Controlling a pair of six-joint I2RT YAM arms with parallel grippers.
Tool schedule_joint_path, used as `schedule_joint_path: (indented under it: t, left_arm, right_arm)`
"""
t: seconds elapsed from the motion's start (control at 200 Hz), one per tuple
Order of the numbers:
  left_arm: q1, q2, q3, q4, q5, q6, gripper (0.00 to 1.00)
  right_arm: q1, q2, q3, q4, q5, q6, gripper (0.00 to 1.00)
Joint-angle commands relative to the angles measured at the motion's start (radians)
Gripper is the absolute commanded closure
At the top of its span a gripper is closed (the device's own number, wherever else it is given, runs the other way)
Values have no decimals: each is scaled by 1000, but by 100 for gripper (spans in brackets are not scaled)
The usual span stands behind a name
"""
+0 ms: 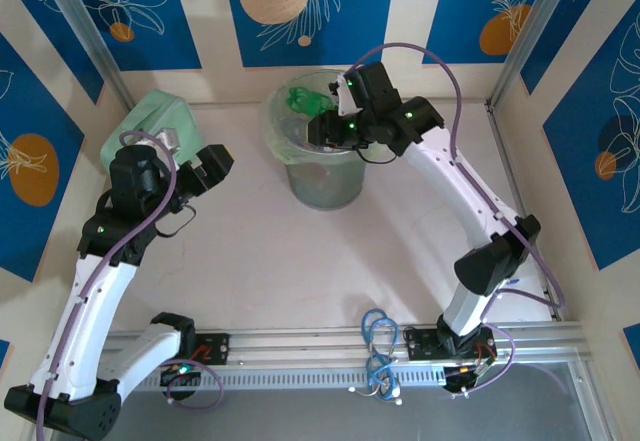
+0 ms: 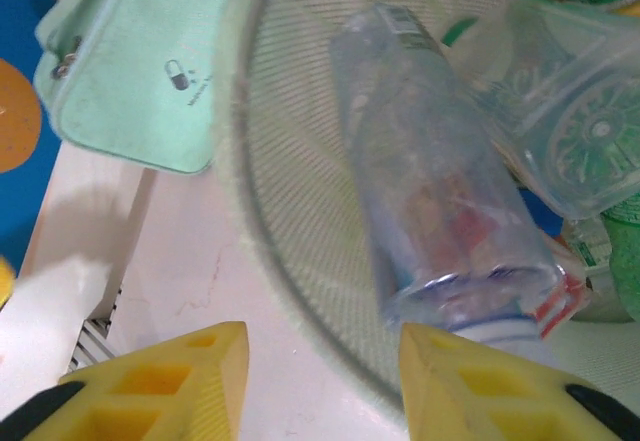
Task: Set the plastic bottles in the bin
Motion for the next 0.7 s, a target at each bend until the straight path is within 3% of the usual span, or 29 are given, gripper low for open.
schedule_joint_path:
  t: [0.0,0.11,0.175,0.25,0.395,0.485,0.54,0.585,0.65,0.695]
  left_arm:
    - [12,-11,23,0,-52,40,0]
    - [11,-13,25,16,-103,76,0]
    - [11,-9,18,26,-154,111,0]
    - [10,-1,-3,40,-255,167,0]
    - [11,-13,-189,156,-501,180,0]
    - [11,-52,-393,382,-591,242,0]
    - [11,-67,-534,583,-616,364,0]
    - [11,-60,-628,731,-637,492,0]
    - [11,0,-673,791,-734,606,0]
    - [13,55,-703,838,-793,647,0]
  right_arm:
    - [17,-123,60,5,37,-37,49]
    - [15,-230,-8,19,140,-47,34]
    - [17,-324,-110,55,262,-51,25]
    - [14,-448,-281,125,423,-48,14]
    - [-58,-686,-659,289,513,-49,5]
    - [-126,-821,-901,346,618,90,2]
    - [-173,-903,-1073,416,721,185,1]
    - [-219,-960,-1194,498,747,149,1]
    - [-267,-987,-1316,613,748,-5,1]
    - [-267,-961,-1361,643,820,-70,1]
